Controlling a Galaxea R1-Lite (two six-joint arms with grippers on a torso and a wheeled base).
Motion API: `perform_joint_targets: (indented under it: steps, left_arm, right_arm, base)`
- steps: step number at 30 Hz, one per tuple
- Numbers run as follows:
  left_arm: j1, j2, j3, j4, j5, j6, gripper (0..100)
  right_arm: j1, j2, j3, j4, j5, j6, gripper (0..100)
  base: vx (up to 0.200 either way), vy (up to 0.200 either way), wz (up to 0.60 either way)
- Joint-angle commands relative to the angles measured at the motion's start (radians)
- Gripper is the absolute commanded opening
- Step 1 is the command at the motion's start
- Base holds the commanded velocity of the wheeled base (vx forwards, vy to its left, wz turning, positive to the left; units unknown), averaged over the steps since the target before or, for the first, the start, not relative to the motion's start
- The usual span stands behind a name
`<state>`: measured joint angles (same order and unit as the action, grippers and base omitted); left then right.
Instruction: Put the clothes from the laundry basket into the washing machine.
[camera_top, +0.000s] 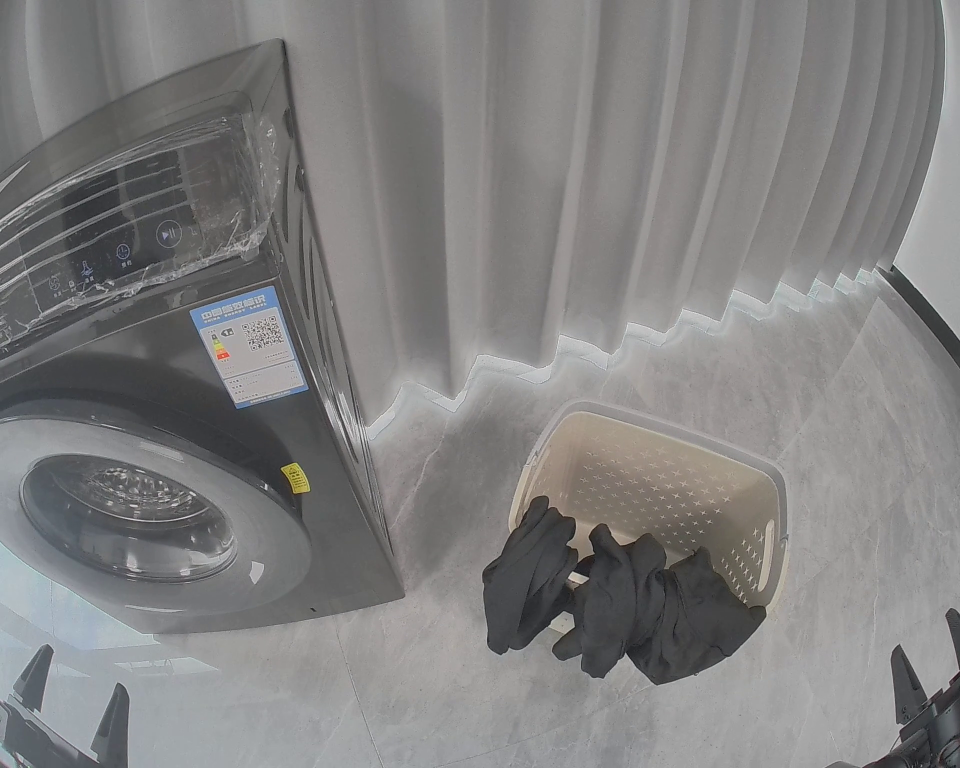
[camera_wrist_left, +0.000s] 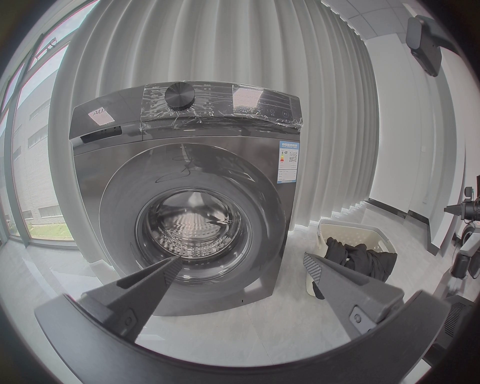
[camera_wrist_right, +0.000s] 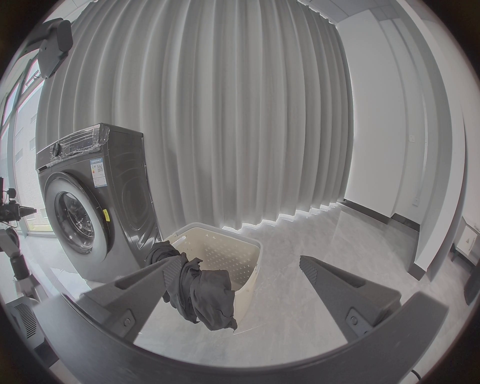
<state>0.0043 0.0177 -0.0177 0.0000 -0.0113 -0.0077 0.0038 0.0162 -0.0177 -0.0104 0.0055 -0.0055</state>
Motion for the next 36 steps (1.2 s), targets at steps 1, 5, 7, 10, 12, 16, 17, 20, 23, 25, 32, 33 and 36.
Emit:
perform_joint_targets:
  steps: [1, 5, 7, 10, 12, 16, 17, 20, 23, 25, 32, 33, 36]
  left_arm:
    - [0.0, -0.018, 0.018, 0.0, -0.001, -0.002, 100]
    - [0.0, -0.018, 0.018, 0.0, -0.001, 0.0, 100]
    - [0.0, -0.018, 0.018, 0.0, 0.001, 0.003, 100]
    - [0.0, -0.018, 0.018, 0.0, 0.001, 0.005, 100]
    - [0.0, -0.018, 0.018, 0.0, 0.001, 0.005, 100]
    - [0.0, -0.018, 0.018, 0.0, 0.001, 0.005, 100]
    - [0.0, -0.018, 0.018, 0.0, 0.001, 0.006, 100]
    - [0.0, -0.018, 0.018, 0.0, 0.001, 0.005, 100]
    - [0.0, -0.018, 0.018, 0.0, 0.001, 0.005, 100]
    - [0.0, -0.018, 0.018, 0.0, 0.001, 0.005, 100]
    - [0.0, -0.018, 0.018, 0.0, -0.001, 0.0, 100]
    - [0.0, -0.018, 0.018, 0.0, -0.001, 0.0, 100]
    - [0.0, -0.018, 0.018, 0.0, -0.001, 0.0, 100]
  right_arm:
    - [0.001, -0.004, 0.018, 0.0, 0.001, -0.001, 100]
    - [0.001, -0.004, 0.018, 0.0, 0.001, -0.001, 100]
    - [0.001, -0.004, 0.018, 0.0, 0.001, -0.001, 100]
    - [0.001, -0.004, 0.018, 0.0, 0.001, -0.001, 100]
    - [-0.001, -0.002, 0.018, 0.0, 0.001, -0.001, 100]
    - [-0.002, -0.002, 0.018, 0.0, -0.001, -0.001, 100]
    - [-0.002, -0.002, 0.018, 0.0, -0.001, -0.001, 100]
    - [-0.001, -0.002, 0.018, 0.0, -0.001, -0.001, 100]
    - [-0.001, -0.002, 0.018, 0.0, -0.001, -0.001, 100]
    - [-0.001, -0.002, 0.018, 0.0, -0.001, -0.001, 100]
    - [0.001, -0.002, 0.018, 0.0, 0.001, -0.001, 100]
    - [-0.001, -0.002, 0.018, 0.0, -0.001, -0.001, 100]
    - [-0.001, -0.004, 0.018, 0.0, 0.001, -0.001, 100]
  base:
    - [0.0, 0.2, 0.0]
    - [0.0, 0.2, 0.0]
    - [0.0, 0.2, 0.0]
    - [0.0, 0.0, 0.0]
    - [0.0, 0.0, 0.0]
    - [0.0, 0.0, 0.3]
    - [0.0, 0.0, 0.6]
    - [0.0, 0.0, 0.6]
    - [0.0, 0.0, 0.6]
    - [0.0, 0.0, 0.6]
    - [0.0, 0.029, 0.34]
    - [0.0, 0.2, 0.0]
    - [0.0, 0.2, 0.0]
